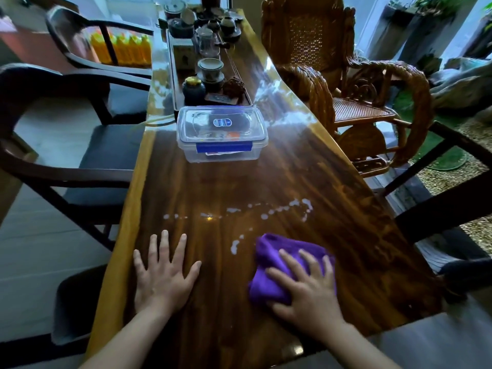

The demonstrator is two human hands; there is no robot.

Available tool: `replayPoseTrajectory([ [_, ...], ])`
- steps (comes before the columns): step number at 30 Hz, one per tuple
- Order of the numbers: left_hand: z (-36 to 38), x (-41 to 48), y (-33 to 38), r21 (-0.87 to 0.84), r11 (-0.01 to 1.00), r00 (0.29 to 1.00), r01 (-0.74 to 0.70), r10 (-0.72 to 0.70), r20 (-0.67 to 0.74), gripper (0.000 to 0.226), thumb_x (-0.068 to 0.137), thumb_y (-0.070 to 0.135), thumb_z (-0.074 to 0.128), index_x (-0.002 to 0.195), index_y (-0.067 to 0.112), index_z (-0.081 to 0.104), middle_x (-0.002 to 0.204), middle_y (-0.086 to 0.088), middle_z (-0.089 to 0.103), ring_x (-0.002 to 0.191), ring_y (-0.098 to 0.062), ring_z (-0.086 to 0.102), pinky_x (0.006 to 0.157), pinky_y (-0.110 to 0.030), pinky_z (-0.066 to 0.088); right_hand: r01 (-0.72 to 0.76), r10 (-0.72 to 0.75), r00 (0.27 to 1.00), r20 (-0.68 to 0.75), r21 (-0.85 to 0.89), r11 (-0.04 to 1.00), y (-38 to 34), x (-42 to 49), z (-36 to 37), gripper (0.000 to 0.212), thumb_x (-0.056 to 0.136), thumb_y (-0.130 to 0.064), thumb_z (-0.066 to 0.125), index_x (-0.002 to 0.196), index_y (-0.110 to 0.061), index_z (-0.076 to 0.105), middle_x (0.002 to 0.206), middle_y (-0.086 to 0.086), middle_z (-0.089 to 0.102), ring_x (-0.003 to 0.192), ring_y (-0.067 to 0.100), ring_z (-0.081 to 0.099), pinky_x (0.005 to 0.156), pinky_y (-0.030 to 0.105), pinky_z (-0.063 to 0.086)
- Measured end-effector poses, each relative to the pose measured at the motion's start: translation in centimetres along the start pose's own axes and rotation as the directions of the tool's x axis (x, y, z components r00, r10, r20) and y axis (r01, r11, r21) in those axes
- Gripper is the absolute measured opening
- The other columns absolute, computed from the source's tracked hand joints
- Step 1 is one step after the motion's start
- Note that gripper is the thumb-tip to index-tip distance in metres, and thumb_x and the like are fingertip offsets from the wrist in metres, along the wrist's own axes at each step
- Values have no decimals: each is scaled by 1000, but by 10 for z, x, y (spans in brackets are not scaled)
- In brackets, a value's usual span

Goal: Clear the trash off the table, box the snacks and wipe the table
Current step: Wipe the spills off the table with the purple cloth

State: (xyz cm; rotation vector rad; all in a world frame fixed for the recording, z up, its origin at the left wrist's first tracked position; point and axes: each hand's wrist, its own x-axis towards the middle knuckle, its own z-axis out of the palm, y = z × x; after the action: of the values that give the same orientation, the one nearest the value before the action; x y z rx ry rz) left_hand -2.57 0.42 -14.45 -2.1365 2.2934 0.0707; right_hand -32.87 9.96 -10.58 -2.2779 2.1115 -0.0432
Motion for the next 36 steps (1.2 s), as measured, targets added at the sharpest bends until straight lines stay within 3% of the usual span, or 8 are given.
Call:
replayPoseTrajectory([
  [3, 1, 1, 1, 4, 1000, 1000, 0, 0, -7, 78, 88, 73, 15, 152, 30, 30, 160, -13, 25, 149, -34, 18, 116, -63, 10, -293, 293, 953, 70, -18, 956, 14, 43, -8, 72, 65, -81, 49, 134, -57, 46, 155, -9, 40, 141, 37, 31, 105, 72, 20],
  [6, 1, 1, 0, 16, 1000, 1000, 9, -9, 14, 80, 87, 74, 11, 154, 32, 25, 162, -12, 21, 150, -33, 14, 117, -63, 8, -418, 414, 908, 60, 70, 906, -15, 70, -10, 56, 72, -70, 48, 123, -48, 59, 150, -5, 47, 133, 36, 38, 101, 62, 30],
  [13, -11, 0, 4, -3, 1000, 999, 25, -25, 42, 83, 83, 74, 7, 155, 34, 20, 165, -11, 13, 151, -32, 7, 118, -63, 6, 213, -207, 976, -59, 109, 971, -64, 1, -1, 49, 70, -63, 61, 116, -46, 60, 146, -9, 52, 125, 35, 54, 93, 58, 41],
  [18, -12, -2, 2, -9, 1000, 999, 9, -9, 34, 81, 85, 75, 8, 155, 34, 17, 165, -10, 12, 152, -32, 6, 118, -63, 7, -113, 110, 991, 80, 33, 993, -32, 57, -7, 76, 65, -84, 45, 137, -58, 40, 160, -11, 31, 145, 38, 25, 109, 72, 13],
  [21, -12, -2, 2, -14, 1000, 1000, 5, -4, 28, 80, 86, 74, 13, 154, 34, 23, 164, -11, 18, 151, -32, 11, 118, -63, 9, -281, 269, 956, 114, 103, 954, -54, 88, -15, 68, 68, -79, 39, 130, -53, 50, 156, -10, 39, 139, 38, 31, 107, 67, 19],
  [28, -13, -1, -1, -84, 996, 1000, 4, -2, 31, 68, 89, 62, 23, 147, 31, 42, 158, -13, 33, 147, -35, 25, 115, -65, 17, 246, -248, 969, 9, 80, 966, -55, 22, -7, 60, 68, -68, 58, 124, -48, 57, 151, -9, 47, 131, 37, 48, 102, 58, 35],
  [32, -8, 1, -1, -50, 999, 999, -18, 20, 46, 68, 89, 60, 27, 147, 28, 42, 156, -17, 35, 146, -38, 27, 113, -68, 19, -98, 98, 994, 39, -15, 995, -1, 40, -5, 66, 69, -74, 52, 132, -54, 51, 152, -9, 45, 135, 37, 41, 109, 68, 24],
  [36, -11, -4, 2, 34, 995, 993, -90, 87, 78, 69, 92, 60, 22, 151, 28, 33, 157, -21, 29, 147, -42, 21, 111, -72, 17, -428, 424, 902, 81, 47, 903, -15, 69, -3, 64, 75, -80, 36, 135, -57, 44, 157, -12, 35, 141, 35, 29, 112, 70, 13],
])
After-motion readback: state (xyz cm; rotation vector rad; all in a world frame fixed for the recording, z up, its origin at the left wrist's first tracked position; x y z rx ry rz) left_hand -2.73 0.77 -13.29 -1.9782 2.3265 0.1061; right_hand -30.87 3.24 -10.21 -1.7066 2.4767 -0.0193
